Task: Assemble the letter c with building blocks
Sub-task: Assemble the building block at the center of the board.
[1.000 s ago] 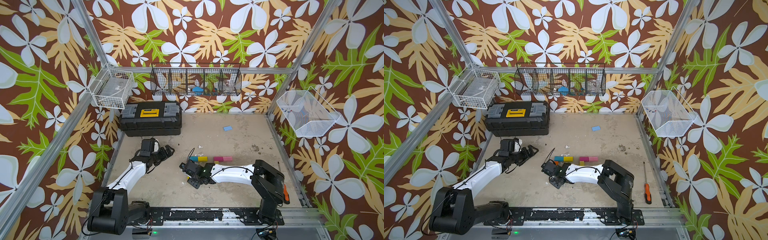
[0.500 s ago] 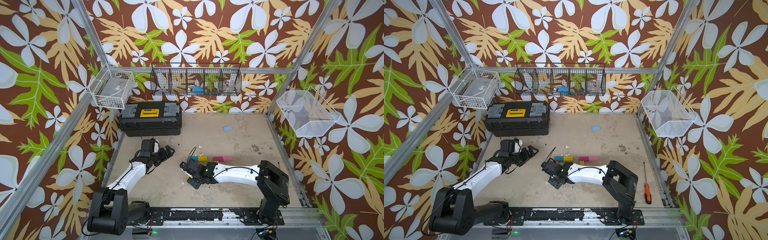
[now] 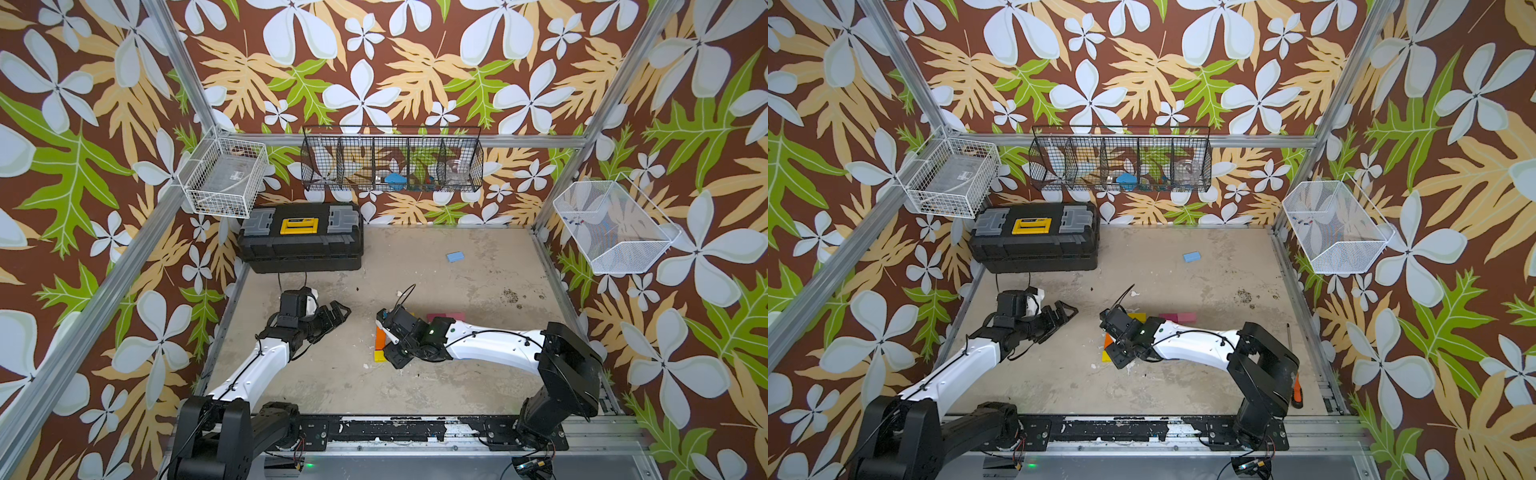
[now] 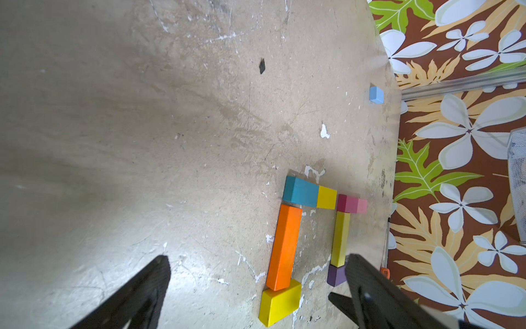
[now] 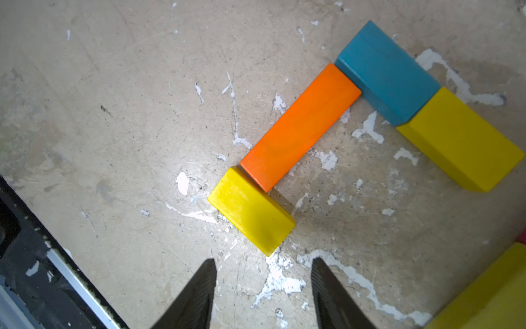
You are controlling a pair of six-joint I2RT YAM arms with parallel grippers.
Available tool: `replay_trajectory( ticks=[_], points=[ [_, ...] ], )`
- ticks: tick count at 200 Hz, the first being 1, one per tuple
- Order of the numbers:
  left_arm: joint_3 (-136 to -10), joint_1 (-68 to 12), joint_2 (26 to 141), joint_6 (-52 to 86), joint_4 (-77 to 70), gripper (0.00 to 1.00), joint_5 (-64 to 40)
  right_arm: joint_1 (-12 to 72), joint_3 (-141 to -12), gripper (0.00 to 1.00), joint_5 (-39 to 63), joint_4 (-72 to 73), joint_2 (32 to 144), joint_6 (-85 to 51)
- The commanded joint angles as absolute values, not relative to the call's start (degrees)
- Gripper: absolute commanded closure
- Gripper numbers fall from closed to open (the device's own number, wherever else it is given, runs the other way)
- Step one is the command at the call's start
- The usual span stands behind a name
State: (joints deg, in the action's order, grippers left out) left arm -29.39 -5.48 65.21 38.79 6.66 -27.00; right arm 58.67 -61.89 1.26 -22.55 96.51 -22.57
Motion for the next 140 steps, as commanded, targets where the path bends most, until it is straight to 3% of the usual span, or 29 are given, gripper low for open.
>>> replay_trajectory(
  ticks=[1,70,140],
  points=[
    [-28.47,-5.69,64.62,38.97,6.26,0.0,-28.19,57.55,-61.62,0.44,0.68,-21.55,94.81,-24.72],
    [-25.84,-11.23,62.05,43.3,3.72,0.0,-25.14,51.14,-56.78,0.44,3.65,-19.95,87.36,-25.1],
    [-23.0,-18.75,58.02,46.74,3.6,0.0,-21.66,50.8,-46.6,0.44,11.18,-10.75,86.07,-32.49]
  ],
)
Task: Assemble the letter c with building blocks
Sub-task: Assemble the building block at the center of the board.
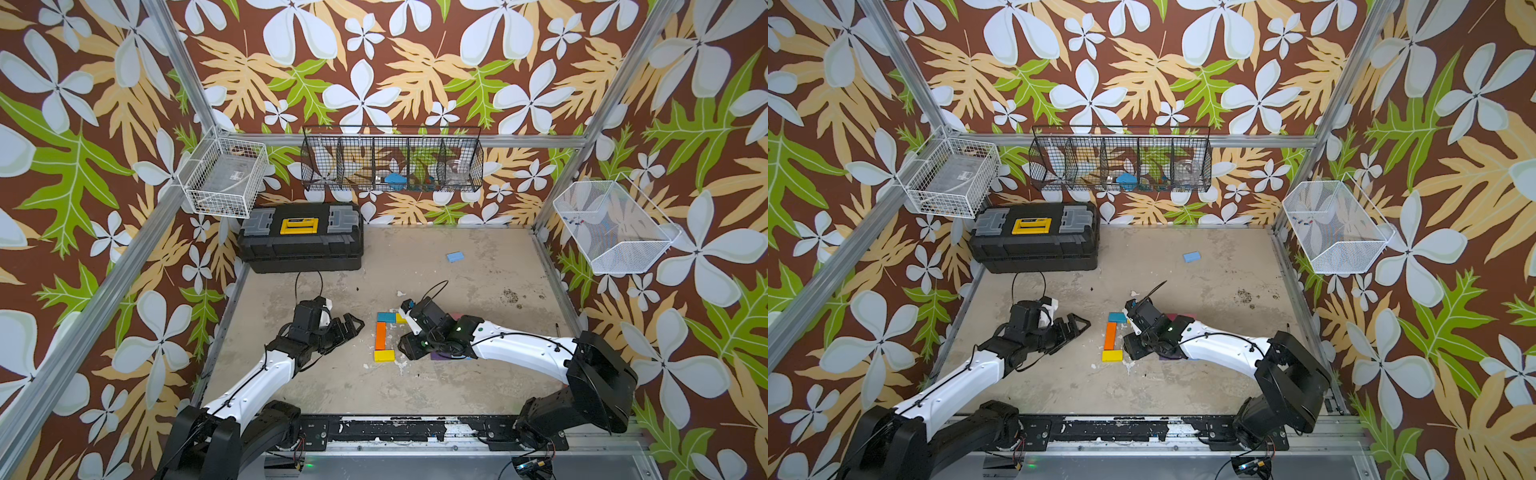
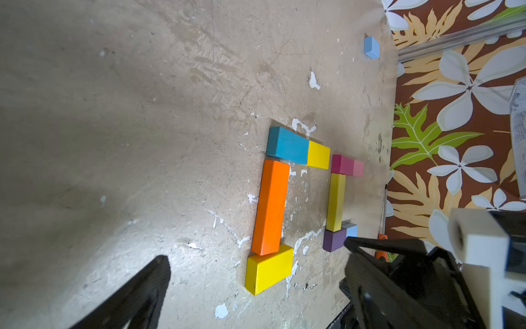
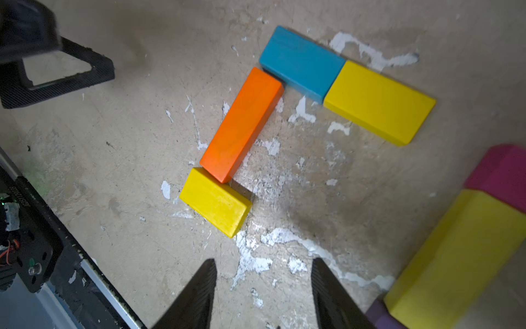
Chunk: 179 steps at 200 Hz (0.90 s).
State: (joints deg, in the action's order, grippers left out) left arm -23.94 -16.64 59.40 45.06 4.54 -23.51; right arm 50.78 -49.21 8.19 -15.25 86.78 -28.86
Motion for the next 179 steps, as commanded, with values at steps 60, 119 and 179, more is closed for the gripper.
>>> replay_trajectory(
  ticks=[60,119,179],
  points=[
    [-19.26,-25.31,59.86,51.08,-2.99,0.0,-21.93,50.78,-43.81,0.44,13.91,-8.16,84.99,-35.59],
    [-18.48,-30.18,62.94,53.76,-8.55,0.0,-23.54,50.79,-42.08,0.45,17.44,-5.58,85.08,-37.7],
    [-18.24,-31.8,64.95,55.1,-12.08,0.0,-25.99,50.88,-40.18,0.45,20.21,-2.64,85.61,-39.73]
  ],
)
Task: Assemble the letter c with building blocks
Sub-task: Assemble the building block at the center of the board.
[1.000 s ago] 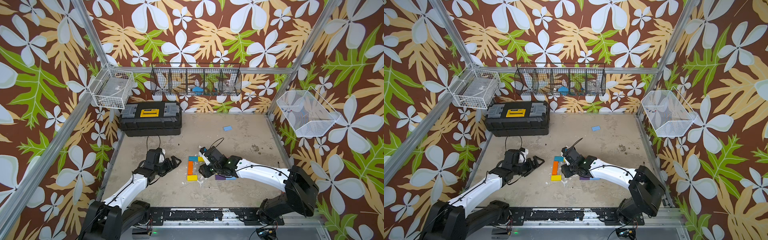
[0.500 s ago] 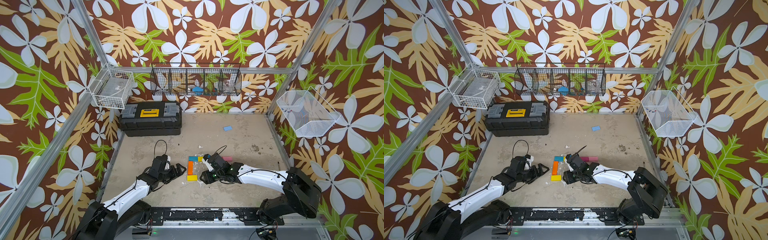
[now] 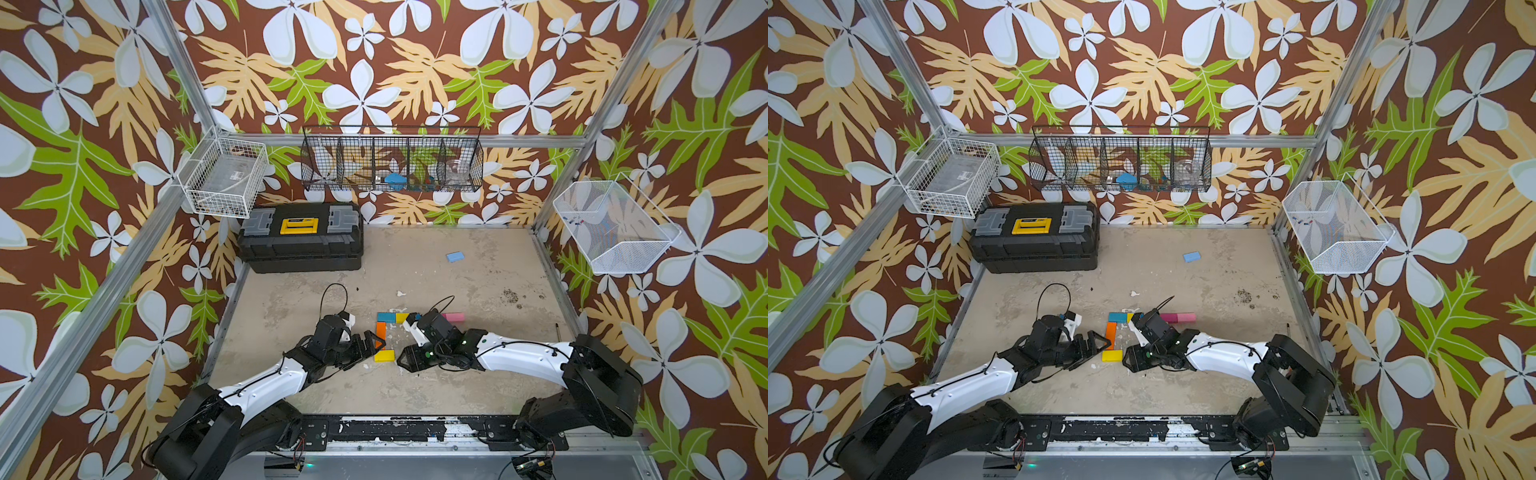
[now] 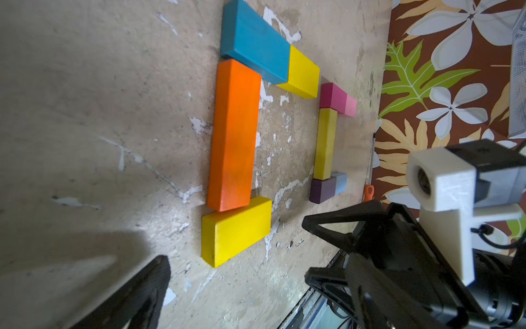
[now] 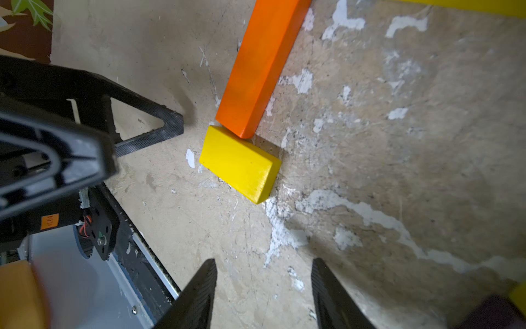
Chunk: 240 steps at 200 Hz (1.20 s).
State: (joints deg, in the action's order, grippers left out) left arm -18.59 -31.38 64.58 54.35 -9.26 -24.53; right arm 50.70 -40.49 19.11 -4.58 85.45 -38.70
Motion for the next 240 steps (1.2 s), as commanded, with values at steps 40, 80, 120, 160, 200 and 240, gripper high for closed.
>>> replay_trajectory(
  ticks=[40,80,120,160,200,240],
  points=[
    [-17.93,-32.86,66.07,56.07,-13.79,0.0,-26.55,50.89,-39.98,0.45,20.91,-2.07,86.19,-39.9],
    [-17.91,-33.22,67.34,56.67,-15.42,0.0,-26.9,50.89,-39.67,0.45,20.88,-2.02,86.48,-39.91],
    [-18.28,-33.38,68.95,57.04,-16.94,0.0,-27.42,50.88,-39.41,0.46,20.57,-2.19,86.31,-39.9],
    [-18.64,-33.47,69.28,56.94,-17.05,0.0,-27.51,50.89,-39.46,0.45,20.22,-2.44,86.22,-39.9],
    [-18.72,-33.56,69.42,57.04,-17.22,0.0,-27.6,50.89,-39.47,0.45,20.13,-2.54,86.21,-39.89],
    [-19.19,-33.75,69.68,57.04,-17.37,0.0,-27.62,50.93,-39.42,0.46,19.86,-2.72,85.89,-39.85]
  ],
)
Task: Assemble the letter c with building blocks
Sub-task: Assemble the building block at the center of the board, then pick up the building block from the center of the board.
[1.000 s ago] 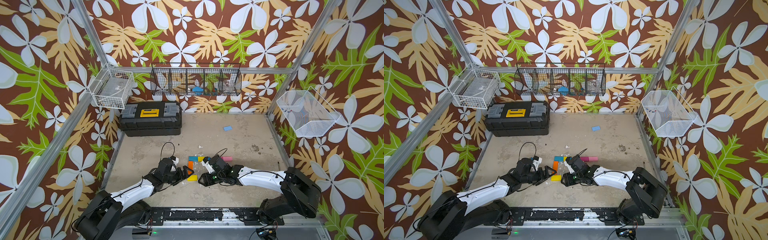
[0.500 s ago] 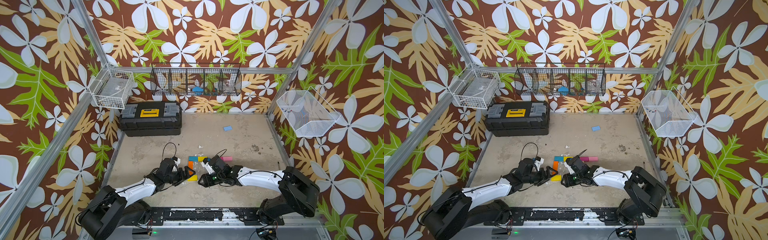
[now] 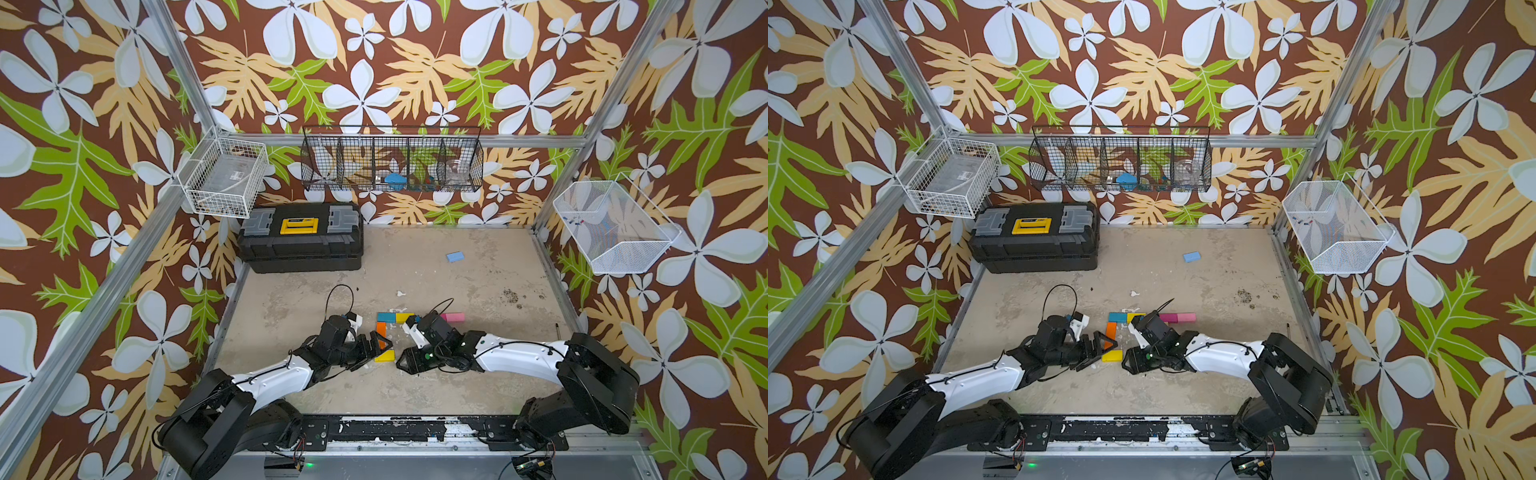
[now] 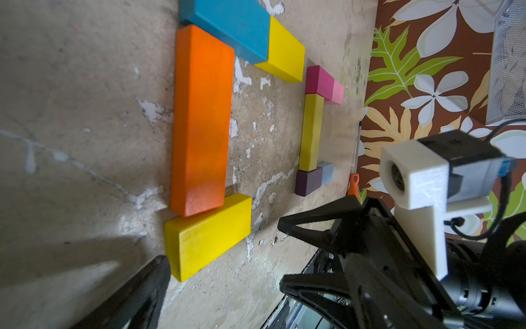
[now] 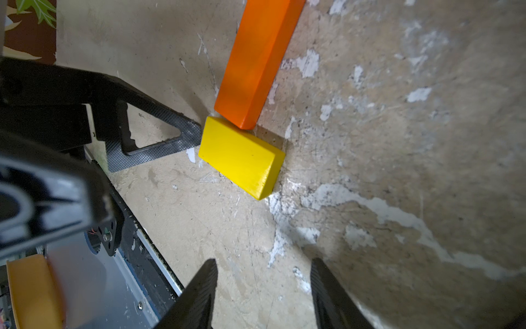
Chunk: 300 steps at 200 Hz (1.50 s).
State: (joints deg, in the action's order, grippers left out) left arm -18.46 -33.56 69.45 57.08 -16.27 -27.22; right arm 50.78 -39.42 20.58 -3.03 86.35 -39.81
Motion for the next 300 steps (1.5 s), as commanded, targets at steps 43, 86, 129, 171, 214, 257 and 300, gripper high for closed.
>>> replay_trajectory(
  ticks=[43,86,129,171,214,257,300],
  points=[
    [-19.25,-34.01,70.14,57.04,-17.75,0.0,-27.6,50.88,-39.12,0.45,19.6,-2.75,85.61,-39.89],
    [-19.58,-34.1,70.73,57.13,-18.26,0.0,-27.69,50.89,-39.37,0.45,19.13,-3.25,85.61,-39.57],
    [-20.03,-34.17,70.96,56.78,-17.93,0.0,-27.75,50.89,-39.82,0.46,18.12,-4.14,85.52,-38.71],
    [-22.42,-34.04,69.28,53.53,-12.6,0.0,-24.95,51.26,-42.44,0.45,14.63,-7.47,85.91,-35.34],
    [-28.39,-26.67,67.68,46.55,-4.13,0.0,-23.56,54.51,-49.66,0.44,4.92,-15.31,88.68,-27.97],
    [-34.12,-14.81,69.76,39.84,0.79,0.0,-26.28,52.81,-58.68,0.43,0.75,-19.7,91.67,-24.85],
    [-37.41,-10.09,73.04,36.7,1.93,0.0,-27.39,41.99,-73.92,0.43,-1.19,-25.66,96.94,-25.39]
  ],
)
